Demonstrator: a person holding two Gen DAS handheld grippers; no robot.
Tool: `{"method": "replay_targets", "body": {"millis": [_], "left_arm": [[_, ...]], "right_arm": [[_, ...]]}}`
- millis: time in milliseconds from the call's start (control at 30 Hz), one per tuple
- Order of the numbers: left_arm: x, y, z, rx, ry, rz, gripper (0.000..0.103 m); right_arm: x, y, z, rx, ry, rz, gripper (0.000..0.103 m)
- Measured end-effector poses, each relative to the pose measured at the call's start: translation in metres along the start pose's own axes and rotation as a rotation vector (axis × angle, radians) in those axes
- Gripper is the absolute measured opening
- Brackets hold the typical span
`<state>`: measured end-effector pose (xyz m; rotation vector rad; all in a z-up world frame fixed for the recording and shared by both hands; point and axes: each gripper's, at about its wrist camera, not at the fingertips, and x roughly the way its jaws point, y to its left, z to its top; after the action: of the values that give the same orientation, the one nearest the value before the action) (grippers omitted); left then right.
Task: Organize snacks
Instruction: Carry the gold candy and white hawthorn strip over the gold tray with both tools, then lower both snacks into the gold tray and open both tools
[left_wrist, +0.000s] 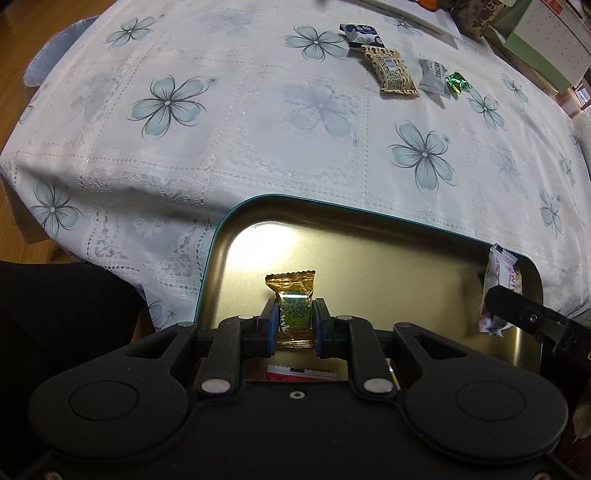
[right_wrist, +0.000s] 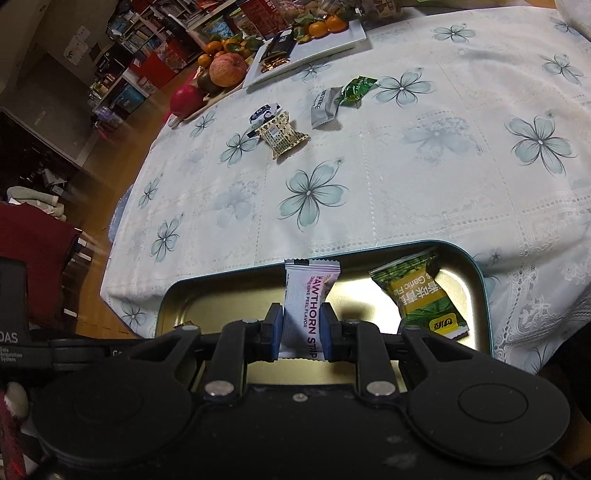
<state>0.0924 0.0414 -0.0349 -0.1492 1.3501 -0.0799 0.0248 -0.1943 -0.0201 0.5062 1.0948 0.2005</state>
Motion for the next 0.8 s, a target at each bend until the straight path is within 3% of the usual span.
{"method": "replay_targets", "body": {"millis": [467, 800], "left_arm": [[0.003, -0.002, 0.004, -0.015, -0.019, -0.003, 0.027], [0.005, -0.015, -0.002, 0.046, -0.030, 0.031, 0.027]], "right_arm": [[0.010, 0.007, 0.000, -0.035, 0.007, -0.041, 0.023], [0.017, 0.008, -0.002, -0.092, 0.010, -0.148, 0.023]]}}
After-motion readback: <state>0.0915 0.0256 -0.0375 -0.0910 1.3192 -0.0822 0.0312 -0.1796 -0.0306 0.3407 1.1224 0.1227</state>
